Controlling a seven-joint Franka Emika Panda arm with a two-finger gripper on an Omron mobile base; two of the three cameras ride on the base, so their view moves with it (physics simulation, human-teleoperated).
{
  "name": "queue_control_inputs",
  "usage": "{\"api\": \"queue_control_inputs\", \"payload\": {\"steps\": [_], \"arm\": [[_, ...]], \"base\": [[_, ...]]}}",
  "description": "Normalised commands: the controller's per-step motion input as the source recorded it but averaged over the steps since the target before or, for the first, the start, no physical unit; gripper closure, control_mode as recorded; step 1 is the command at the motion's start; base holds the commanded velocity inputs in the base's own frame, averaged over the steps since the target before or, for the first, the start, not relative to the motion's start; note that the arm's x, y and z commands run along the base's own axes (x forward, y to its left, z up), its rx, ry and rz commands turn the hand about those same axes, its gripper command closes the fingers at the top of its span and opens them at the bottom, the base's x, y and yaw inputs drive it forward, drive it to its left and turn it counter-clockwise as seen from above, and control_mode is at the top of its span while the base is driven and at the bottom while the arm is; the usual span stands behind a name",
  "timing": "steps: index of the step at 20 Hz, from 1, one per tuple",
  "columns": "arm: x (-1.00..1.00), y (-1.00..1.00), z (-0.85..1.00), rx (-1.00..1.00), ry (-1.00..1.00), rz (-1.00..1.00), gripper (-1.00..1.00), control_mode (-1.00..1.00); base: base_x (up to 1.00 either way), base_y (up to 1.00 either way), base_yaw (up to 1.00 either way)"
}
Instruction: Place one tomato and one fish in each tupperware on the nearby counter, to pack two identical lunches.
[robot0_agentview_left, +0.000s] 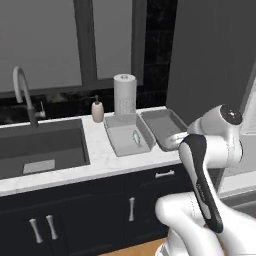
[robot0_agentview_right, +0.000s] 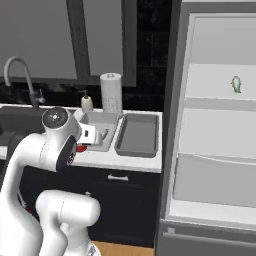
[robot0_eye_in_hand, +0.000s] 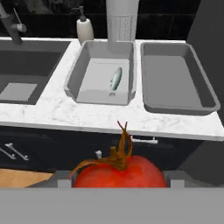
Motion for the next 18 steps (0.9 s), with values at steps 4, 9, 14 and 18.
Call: {"api": "queue_control_inputs", "payload": {"steps": [4, 9, 14, 18], "arm": [[0.0, 0.0, 0.0, 0.0, 0.0, 0.0, 1.0, 1.0], [0.28, 0.03, -0.09, -0.02, 0.0, -0.01, 1.0, -1.0], [0.52, -0.12, -0.33, 0.0, 0.05, 0.0, 1.0, -1.0], [0.39, -0.16, -0.48, 0.0, 0.27, 0.0, 1.0, -1.0]], "base": [[1.0, 0.73, -0.04], [0.52, 0.28, -0.04], [0.0, 0.0, 0.0], [0.0, 0.0, 0.0]]}}
